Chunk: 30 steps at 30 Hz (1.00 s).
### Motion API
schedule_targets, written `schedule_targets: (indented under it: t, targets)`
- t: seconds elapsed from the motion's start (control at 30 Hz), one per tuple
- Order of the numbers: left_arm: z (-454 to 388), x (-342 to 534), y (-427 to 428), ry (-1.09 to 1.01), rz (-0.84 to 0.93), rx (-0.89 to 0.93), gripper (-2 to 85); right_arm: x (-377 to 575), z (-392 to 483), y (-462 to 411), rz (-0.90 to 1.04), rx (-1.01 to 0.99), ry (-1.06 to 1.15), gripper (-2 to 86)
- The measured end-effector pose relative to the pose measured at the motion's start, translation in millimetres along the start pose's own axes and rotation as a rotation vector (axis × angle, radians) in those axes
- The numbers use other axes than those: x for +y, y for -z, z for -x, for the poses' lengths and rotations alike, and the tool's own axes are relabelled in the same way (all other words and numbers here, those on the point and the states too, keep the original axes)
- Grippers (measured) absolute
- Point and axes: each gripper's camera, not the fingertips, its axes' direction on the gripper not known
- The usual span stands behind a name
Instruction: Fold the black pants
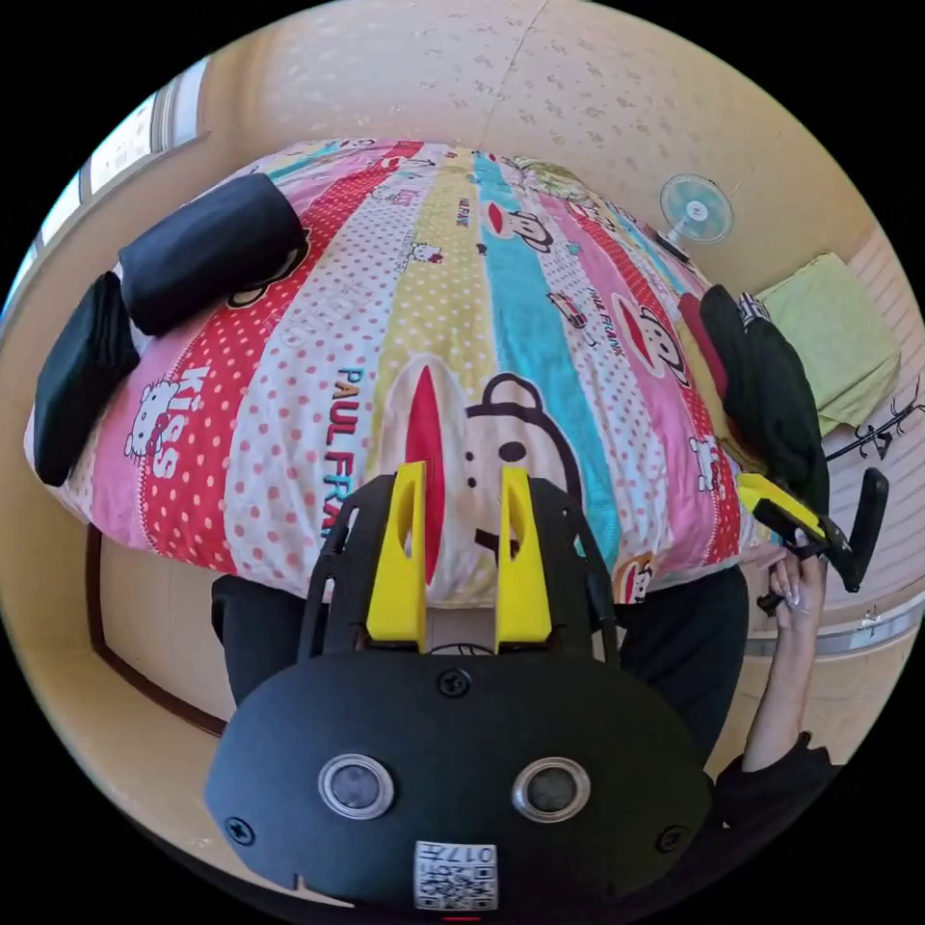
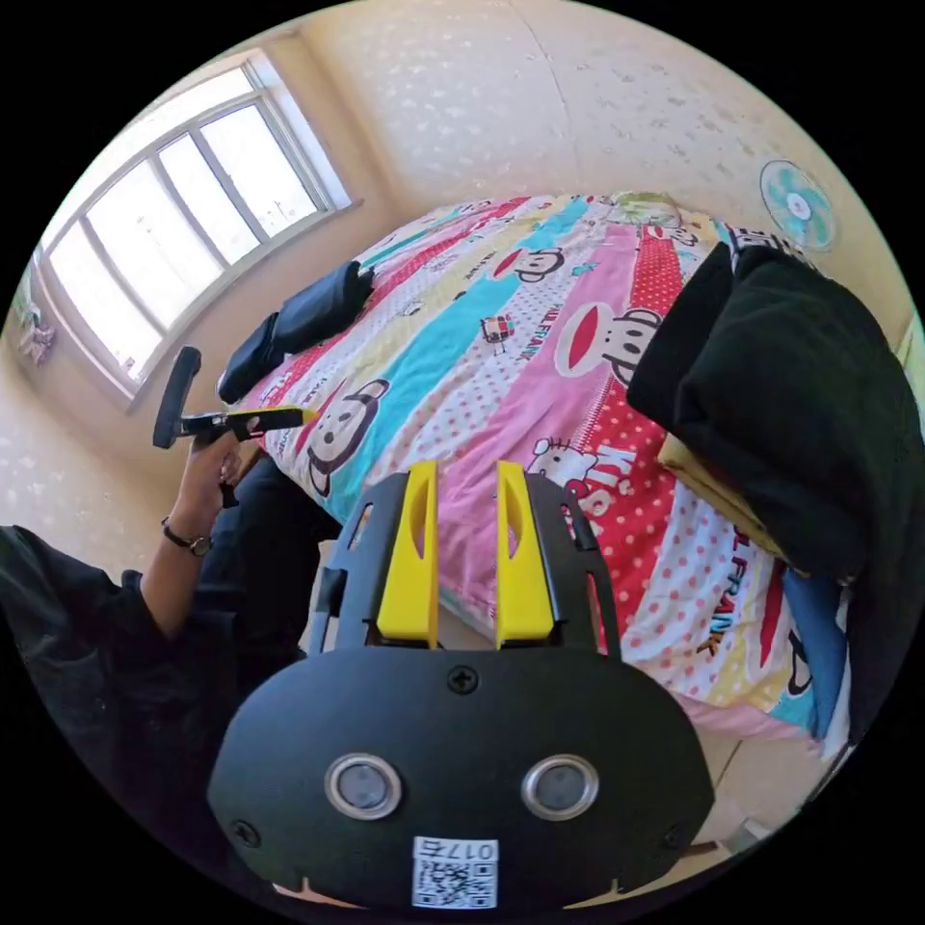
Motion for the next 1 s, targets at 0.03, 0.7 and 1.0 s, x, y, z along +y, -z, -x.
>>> schedule_targets:
  t: [0.03, 0.7, 1.0]
  targets:
    - [9.5, 1.5, 1.5, 0.004, -0.015, 0.026, 8.6, 2.2, 2.6, -24.9, 0.062, -0.002, -0.003, 9.2]
    - [243.8, -1.0, 176.6, 0.479, -0.310, 0.007, 5.1, -78.2, 166.9, -230.8, 0.094, -0.437, 0.156, 8.6]
    - [311.9, 15.7, 221.9, 0.623, -0.383, 0.085, 5.1, -277.6, 413.6, -390.5, 0.123, -0.451, 0.531, 12.4]
